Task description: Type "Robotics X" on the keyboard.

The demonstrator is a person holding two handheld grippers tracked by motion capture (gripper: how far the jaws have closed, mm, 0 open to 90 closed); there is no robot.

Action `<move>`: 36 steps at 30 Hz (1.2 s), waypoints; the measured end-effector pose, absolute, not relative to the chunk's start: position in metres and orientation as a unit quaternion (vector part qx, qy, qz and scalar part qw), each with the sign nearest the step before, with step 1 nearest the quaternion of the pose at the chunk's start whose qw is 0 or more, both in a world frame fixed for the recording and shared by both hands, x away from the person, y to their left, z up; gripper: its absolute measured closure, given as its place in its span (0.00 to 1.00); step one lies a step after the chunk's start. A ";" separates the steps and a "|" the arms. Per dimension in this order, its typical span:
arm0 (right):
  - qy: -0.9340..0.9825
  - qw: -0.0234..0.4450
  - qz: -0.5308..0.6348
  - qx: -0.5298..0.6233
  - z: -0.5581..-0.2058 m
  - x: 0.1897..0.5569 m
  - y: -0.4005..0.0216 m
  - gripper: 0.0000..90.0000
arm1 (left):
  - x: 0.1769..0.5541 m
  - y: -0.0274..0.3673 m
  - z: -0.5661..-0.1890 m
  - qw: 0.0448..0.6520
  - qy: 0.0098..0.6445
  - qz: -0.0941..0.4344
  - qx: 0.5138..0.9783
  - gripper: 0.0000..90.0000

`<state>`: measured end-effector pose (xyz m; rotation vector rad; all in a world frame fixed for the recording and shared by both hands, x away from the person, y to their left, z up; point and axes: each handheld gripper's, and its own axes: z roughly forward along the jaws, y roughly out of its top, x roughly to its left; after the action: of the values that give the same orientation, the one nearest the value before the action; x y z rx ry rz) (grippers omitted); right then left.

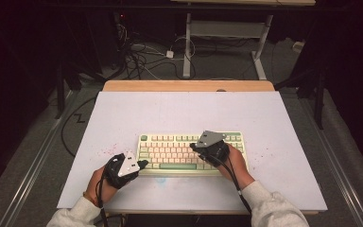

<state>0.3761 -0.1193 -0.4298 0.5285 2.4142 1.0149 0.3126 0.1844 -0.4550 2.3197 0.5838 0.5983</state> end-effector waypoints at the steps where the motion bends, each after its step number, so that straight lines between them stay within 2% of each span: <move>1: 0.877 0.235 0.373 0.194 -0.429 0.375 -0.121 1.00 | 0.313 0.184 -0.455 0.332 0.223 0.229 0.887 0.97; 36: 0.852 0.255 0.413 0.198 -0.411 0.334 -0.173 1.00 | 0.311 0.184 -0.451 0.342 0.220 0.234 0.883 0.97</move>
<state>0.3344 -0.1732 -0.4112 0.5380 2.3135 1.1207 0.3115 0.1844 -0.4510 2.2974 0.5734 0.6074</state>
